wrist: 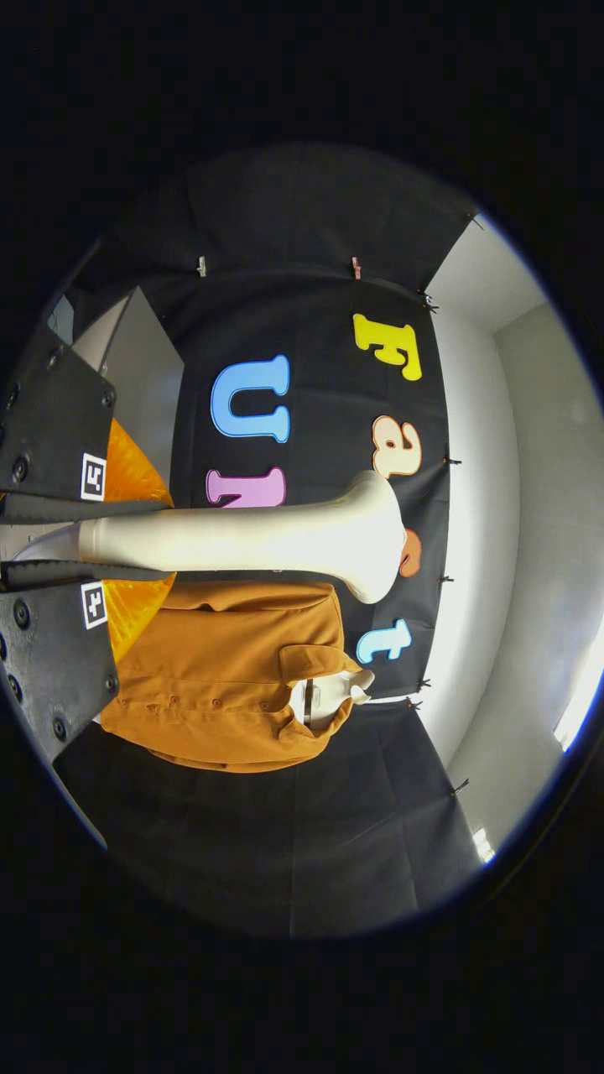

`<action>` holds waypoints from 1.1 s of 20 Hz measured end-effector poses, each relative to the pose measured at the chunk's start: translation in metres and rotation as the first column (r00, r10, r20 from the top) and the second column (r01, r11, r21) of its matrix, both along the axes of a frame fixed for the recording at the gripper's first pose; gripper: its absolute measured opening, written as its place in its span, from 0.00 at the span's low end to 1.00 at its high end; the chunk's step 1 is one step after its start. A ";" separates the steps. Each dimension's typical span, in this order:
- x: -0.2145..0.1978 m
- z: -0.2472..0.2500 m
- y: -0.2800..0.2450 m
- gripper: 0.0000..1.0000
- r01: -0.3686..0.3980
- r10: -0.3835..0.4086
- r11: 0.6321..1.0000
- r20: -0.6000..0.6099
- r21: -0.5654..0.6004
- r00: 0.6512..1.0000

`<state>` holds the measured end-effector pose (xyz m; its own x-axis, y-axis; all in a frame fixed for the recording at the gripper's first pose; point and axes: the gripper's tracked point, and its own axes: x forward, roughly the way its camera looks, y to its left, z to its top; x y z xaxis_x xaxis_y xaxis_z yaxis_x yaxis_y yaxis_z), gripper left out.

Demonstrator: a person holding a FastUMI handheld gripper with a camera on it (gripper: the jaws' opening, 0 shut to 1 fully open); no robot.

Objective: Iron the clothes twice with a garment steamer, once on the left side and once on the right side.

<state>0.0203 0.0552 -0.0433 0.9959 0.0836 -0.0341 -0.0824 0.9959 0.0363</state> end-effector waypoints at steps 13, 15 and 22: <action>0.007 -0.003 -0.002 0.20 0.014 -0.014 1.000 -0.009 0.011 1.000; 0.007 -0.004 -0.001 0.20 0.013 -0.013 1.000 -0.011 0.012 1.000; 0.009 -0.004 0.000 0.20 0.010 -0.010 1.000 -0.014 0.014 1.000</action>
